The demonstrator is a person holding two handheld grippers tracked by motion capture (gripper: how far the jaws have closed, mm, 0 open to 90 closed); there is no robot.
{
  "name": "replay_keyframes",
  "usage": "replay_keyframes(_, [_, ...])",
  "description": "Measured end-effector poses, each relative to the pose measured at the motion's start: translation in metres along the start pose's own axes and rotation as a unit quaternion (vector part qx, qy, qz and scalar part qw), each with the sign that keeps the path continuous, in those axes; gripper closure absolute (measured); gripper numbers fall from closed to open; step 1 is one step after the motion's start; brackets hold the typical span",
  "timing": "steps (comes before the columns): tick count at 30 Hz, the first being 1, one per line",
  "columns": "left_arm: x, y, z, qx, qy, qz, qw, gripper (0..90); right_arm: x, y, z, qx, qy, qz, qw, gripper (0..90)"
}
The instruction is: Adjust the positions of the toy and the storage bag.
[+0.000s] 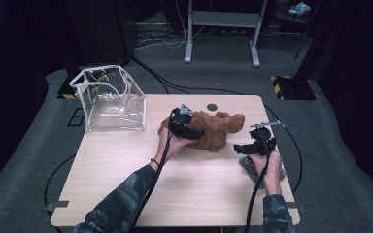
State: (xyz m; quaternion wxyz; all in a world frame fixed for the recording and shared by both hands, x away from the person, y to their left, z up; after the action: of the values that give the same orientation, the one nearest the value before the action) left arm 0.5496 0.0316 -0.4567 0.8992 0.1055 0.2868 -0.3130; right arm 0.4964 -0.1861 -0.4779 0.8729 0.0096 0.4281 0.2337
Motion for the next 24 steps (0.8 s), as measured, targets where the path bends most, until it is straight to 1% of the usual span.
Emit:
replay_keyframes(1, [0.002, -0.001, 0.000, 0.006, 0.001, -0.007, 1.0000, 26.8, 0.001, 0.000, 0.000, -0.003, -0.002, 0.001, 1.0000, 0.0])
replay_keyframes(2, [0.004, -0.004, -0.001, 0.008, 0.001, -0.010, 0.9999, 29.2, 0.001, 0.001, 0.000, 0.004, 0.001, 0.002, 1.0000, 0.0])
replay_keyframes(3, [0.006, -0.005, -0.003, 0.014, 0.003, -0.017, 0.9998, 31.6, 0.001, 0.002, -0.001, 0.008, 0.004, 0.002, 1.0000, 0.0])
replay_keyframes(4, [0.007, -0.006, -0.005, 0.019, 0.002, -0.018, 0.9997, 40.9, 0.001, 0.001, 0.000, 0.004, 0.002, 0.003, 1.0000, 0.0])
replay_keyframes(5, [0.007, -0.007, -0.006, 0.022, 0.000, -0.017, 0.9996, 46.0, 0.001, 0.002, -0.001, 0.009, 0.005, 0.002, 0.9999, 0.0])
replay_keyframes(6, [0.007, -0.007, -0.008, 0.023, 0.000, -0.015, 0.9996, 49.5, 0.002, 0.001, -0.001, 0.002, 0.003, 0.004, 1.0000, 0.0])
replay_keyframes(7, [0.007, -0.007, -0.011, 0.019, -0.002, -0.021, 0.9996, 54.0, 0.001, 0.002, -0.001, 0.003, 0.002, 0.005, 1.0000, 0.0])
replay_keyframes(8, [0.007, -0.006, -0.012, 0.019, -0.005, -0.019, 0.9996, 57.5, 0.001, 0.002, 0.000, 0.004, 0.000, 0.007, 1.0000, 0.0])
replay_keyframes(10, [0.005, -0.005, -0.015, 0.021, -0.008, -0.022, 0.9995, 61.7, 0.001, 0.003, -0.001, 0.013, 0.002, 0.008, 0.9999, 0.0])
replay_keyframes(12, [0.004, -0.006, -0.018, 0.024, -0.010, -0.023, 0.9994, 63.9, 0.002, 0.002, 0.000, 0.006, -0.004, 0.010, 0.9999, 0.0])
replay_keyframes(15, [0.002, -0.008, -0.023, 0.025, -0.015, -0.024, 0.9993, 67.2, 0.003, 0.002, 0.001, 0.009, -0.007, 0.014, 0.9998, 0.0])
replay_keyframes(16, [0.001, -0.008, -0.025, 0.025, -0.016, -0.023, 0.9993, 68.1, 0.004, 0.003, 0.002, 0.006, -0.006, 0.019, 0.9998, 0.0])
replay_keyframes(18, [0.000, -0.009, -0.027, 0.024, -0.024, -0.024, 0.9992, 69.7, 0.005, 0.004, 0.003, 0.009, -0.007, 0.014, 0.9998, 0.0])
replay_keyframes(19, [0.000, -0.009, -0.029, 0.027, -0.025, -0.024, 0.9990, 70.4, 0.006, 0.004, 0.004, 0.004, -0.010, 0.018, 0.9998, 0.4])
replay_keyframes(20, [-0.002, -0.009, -0.031, 0.026, -0.026, -0.026, 0.9990, 71.0, 0.006, 0.006, 0.006, 0.008, -0.014, 0.021, 0.9997, 0.9])
replay_keyframes(21, [-0.002, -0.009, -0.032, 0.031, -0.030, -0.025, 0.9988, 71.6, 0.006, 0.005, 0.007, 0.005, -0.016, 0.021, 0.9996, 1.5])
replay_keyframes(23, [-0.004, -0.010, -0.036, 0.028, -0.032, -0.027, 0.9988, 72.4, 0.006, 0.004, 0.013, 0.000, -0.030, 0.019, 0.9994, 3.8])
replay_keyframes(24, [-0.004, -0.010, -0.037, 0.030, -0.034, -0.028, 0.9986, 72.6, 0.005, 0.004, 0.014, 0.005, -0.033, 0.022, 0.9992, 4.6])
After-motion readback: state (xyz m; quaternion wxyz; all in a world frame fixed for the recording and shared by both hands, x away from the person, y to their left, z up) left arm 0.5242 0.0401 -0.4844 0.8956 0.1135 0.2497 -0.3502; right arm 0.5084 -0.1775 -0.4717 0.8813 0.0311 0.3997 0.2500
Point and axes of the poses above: each handheld gripper's, and its own axes: x roughly forward along the jaws, z roughly out of its top, y roughly to its left, the point moved 7 cm from there along x, roughly forward along the jaws, and after that the axes turned 9 degrees about z, right-handed, at the moved point
